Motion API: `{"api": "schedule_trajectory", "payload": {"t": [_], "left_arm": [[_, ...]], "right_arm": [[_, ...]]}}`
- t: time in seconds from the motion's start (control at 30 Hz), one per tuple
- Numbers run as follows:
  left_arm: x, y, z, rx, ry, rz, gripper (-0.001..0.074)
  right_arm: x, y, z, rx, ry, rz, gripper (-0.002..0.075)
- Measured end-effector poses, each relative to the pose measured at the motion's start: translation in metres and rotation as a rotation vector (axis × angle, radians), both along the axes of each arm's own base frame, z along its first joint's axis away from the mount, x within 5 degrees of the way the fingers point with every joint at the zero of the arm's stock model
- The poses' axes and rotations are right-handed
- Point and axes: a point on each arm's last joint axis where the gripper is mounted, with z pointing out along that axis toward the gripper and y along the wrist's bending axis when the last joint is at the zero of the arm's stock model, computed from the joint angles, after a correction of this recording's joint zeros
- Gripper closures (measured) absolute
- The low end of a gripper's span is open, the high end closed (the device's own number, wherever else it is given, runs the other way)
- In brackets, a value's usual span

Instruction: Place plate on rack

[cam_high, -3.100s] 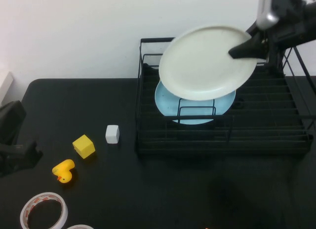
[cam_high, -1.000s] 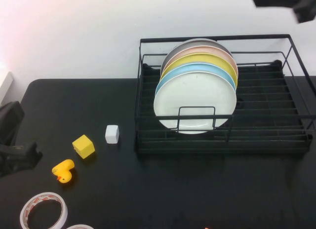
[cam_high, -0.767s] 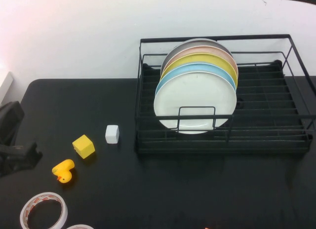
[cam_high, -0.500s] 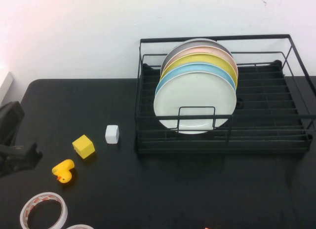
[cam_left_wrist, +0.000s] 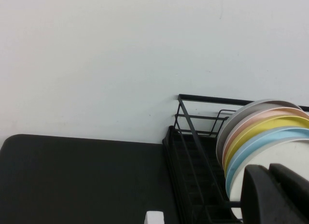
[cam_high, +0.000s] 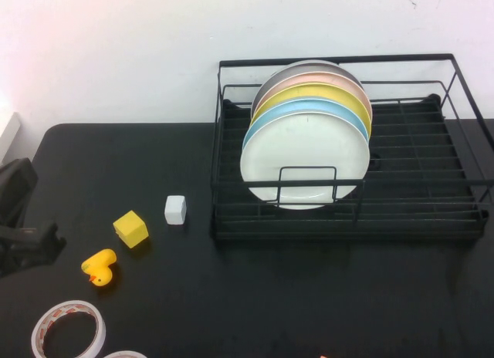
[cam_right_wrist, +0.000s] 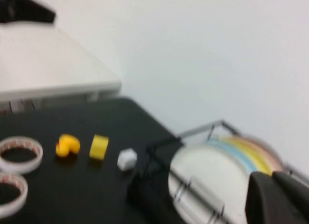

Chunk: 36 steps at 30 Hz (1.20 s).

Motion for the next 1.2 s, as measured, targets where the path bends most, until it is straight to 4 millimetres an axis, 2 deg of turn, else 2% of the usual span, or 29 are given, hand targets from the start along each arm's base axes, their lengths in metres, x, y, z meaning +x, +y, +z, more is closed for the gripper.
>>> {"api": "schedule_trajectory", "payload": {"t": [0.17, 0.33, 0.6, 0.73, 0.9, 1.03, 1.2], "left_arm": [[0.0, 0.0, 0.0, 0.0, 0.0, 0.0, 0.0736], [0.0, 0.0, 0.0, 0.0, 0.0, 0.0, 0.0736], [0.0, 0.0, 0.0, 0.0, 0.0, 0.0, 0.0736], [0.0, 0.0, 0.0, -0.003, 0.001, 0.0, 0.0736], [0.0, 0.0, 0.0, -0.001, 0.0, 0.0, 0.0736], [0.0, 0.0, 0.0, 0.001, 0.0, 0.0, 0.0736], [0.0, 0.0, 0.0, 0.001, 0.0, 0.0, 0.0736]], "right_arm": [[-0.008, -0.007, -0.032, -0.027, 0.037, -0.075, 0.0726], [-0.016, -0.017, -0.061, -0.024, -0.046, -0.172, 0.0726], [-0.011, -0.03, -0.107, 0.042, -0.15, -0.343, 0.0726], [0.001, -0.036, -0.149, 0.103, -0.048, -0.437, 0.0726], [0.003, -0.048, -0.189, 0.179, 0.124, -0.628, 0.0726], [0.002, -0.059, -0.206, 0.237, 0.206, -0.802, 0.0726], [0.0, -0.065, -0.21, 0.239, 0.243, -0.883, 0.0726]]}}
